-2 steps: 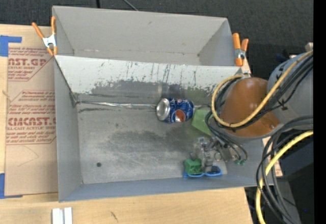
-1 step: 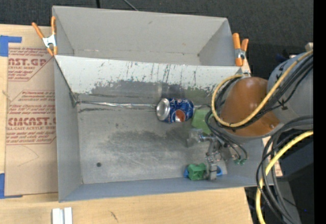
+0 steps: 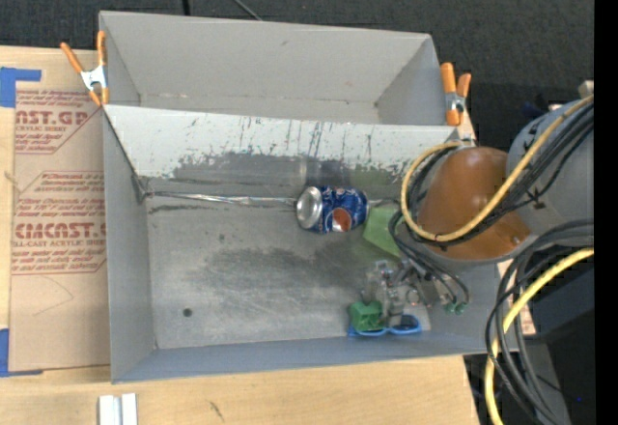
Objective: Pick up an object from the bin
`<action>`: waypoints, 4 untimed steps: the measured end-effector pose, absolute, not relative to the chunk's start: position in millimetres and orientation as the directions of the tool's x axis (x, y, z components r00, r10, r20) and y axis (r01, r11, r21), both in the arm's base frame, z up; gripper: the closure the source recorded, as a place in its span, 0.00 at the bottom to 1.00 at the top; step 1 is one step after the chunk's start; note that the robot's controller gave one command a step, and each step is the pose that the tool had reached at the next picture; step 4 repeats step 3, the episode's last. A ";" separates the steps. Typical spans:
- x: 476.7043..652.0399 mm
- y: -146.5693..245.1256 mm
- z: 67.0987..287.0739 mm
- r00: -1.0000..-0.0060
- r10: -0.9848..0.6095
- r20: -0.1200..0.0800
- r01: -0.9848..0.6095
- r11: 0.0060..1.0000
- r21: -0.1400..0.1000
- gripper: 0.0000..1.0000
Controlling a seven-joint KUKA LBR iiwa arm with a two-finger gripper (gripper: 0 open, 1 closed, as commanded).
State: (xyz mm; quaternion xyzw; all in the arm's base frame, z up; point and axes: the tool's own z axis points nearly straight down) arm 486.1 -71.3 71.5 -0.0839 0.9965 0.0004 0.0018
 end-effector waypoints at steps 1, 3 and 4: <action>501.5 -70.8 69.5 -0.870 -0.493 -0.002 -0.493 0.870 0.000 1.00; 538.0 -96.9 252.8 -0.860 -0.510 -0.010 -0.510 0.860 -0.007 1.00; 538.0 -96.9 252.8 -0.860 -0.510 -0.010 -0.510 0.860 -0.007 1.00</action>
Offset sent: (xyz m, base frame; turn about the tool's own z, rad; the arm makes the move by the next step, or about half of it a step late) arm 0.0150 -0.0007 -0.0015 -0.3460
